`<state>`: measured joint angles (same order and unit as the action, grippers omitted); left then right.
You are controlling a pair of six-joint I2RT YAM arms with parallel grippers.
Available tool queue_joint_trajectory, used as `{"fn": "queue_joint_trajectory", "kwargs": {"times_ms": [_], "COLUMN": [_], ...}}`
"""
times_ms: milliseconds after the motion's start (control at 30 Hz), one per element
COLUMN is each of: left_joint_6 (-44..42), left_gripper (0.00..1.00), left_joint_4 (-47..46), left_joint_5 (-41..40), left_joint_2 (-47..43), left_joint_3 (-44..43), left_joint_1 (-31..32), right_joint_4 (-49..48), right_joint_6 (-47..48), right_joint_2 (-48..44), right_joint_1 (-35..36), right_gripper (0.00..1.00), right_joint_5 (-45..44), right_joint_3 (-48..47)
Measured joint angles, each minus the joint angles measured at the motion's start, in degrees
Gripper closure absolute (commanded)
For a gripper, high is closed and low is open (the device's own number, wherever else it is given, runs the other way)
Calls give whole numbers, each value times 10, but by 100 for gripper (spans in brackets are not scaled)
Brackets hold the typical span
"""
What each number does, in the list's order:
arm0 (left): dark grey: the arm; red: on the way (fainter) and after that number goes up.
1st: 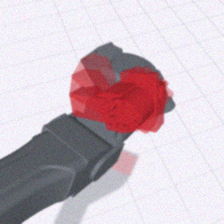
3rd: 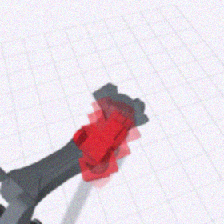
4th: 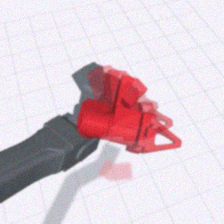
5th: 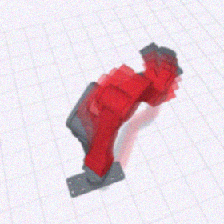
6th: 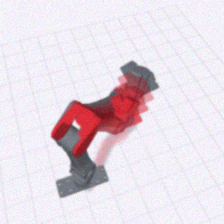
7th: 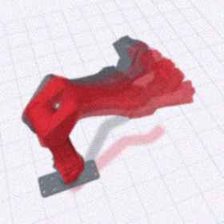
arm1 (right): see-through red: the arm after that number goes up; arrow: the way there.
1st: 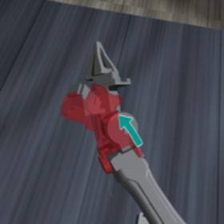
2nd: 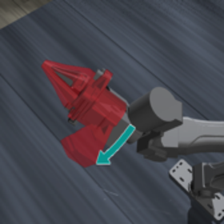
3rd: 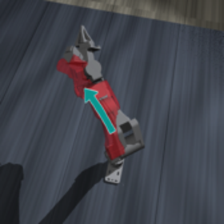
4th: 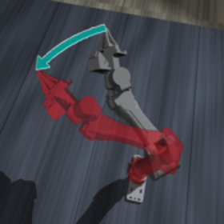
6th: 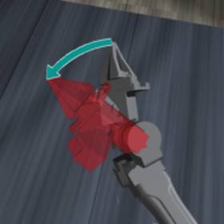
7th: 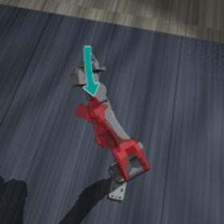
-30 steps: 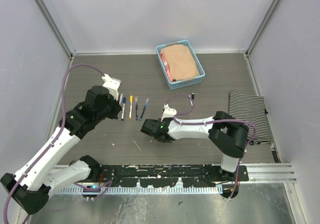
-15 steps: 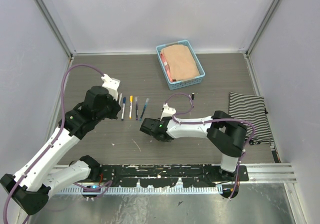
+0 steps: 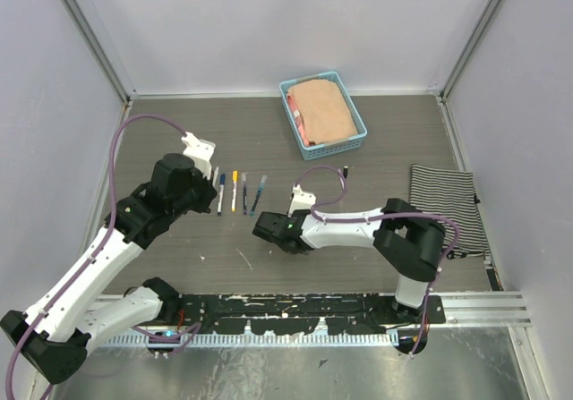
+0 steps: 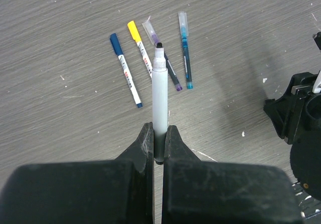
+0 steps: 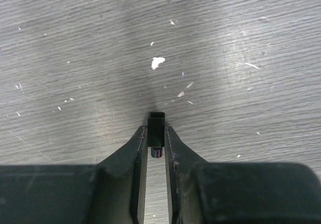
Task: Insert the pens into the pen caps
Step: Adjust the pen cap at the center of the board.
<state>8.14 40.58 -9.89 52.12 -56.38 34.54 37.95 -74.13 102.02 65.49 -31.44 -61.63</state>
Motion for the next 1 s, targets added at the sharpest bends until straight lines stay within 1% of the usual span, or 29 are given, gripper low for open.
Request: {"fn": "queue_joint_trajectory", "kwargs": {"times_ms": [67,200,300,433,567,800,833,933,1000], "left_joint_6": [0,1,1,5,5,5,5,5,5], "left_gripper": [100,100,100,100,100,100,100,100,100], "left_joint_4": [0,0,0,-1,-1,-4,-4,-4,-4], "left_joint_5": [2,11,16,21,23,24,24,24,24], "left_joint_2": [1,4,9,11,11,11,12,15,15], "left_joint_3": [0,0,0,0,0,0,0,0,0], "left_joint_1": [0,0,0,0,0,0,0,0,0], "right_joint_4": [-11,-38,-46,-45,-36,-14,-13,-11,-9], "right_joint_6": [14,70,118,174,215,253,258,269,275], "right_joint_2": [-14,-75,-103,-106,-106,-104,-101,-90,-86], "right_joint_1": [0,-2,-14,-34,-37,-37,-37,-37,-37], "right_gripper": [87,87,85,84,82,79,77,66,62], "right_joint_5": [0,2,21,59,92,129,133,143,147], "right_joint_3": [16,58,59,59,68,83,83,83,81]}}
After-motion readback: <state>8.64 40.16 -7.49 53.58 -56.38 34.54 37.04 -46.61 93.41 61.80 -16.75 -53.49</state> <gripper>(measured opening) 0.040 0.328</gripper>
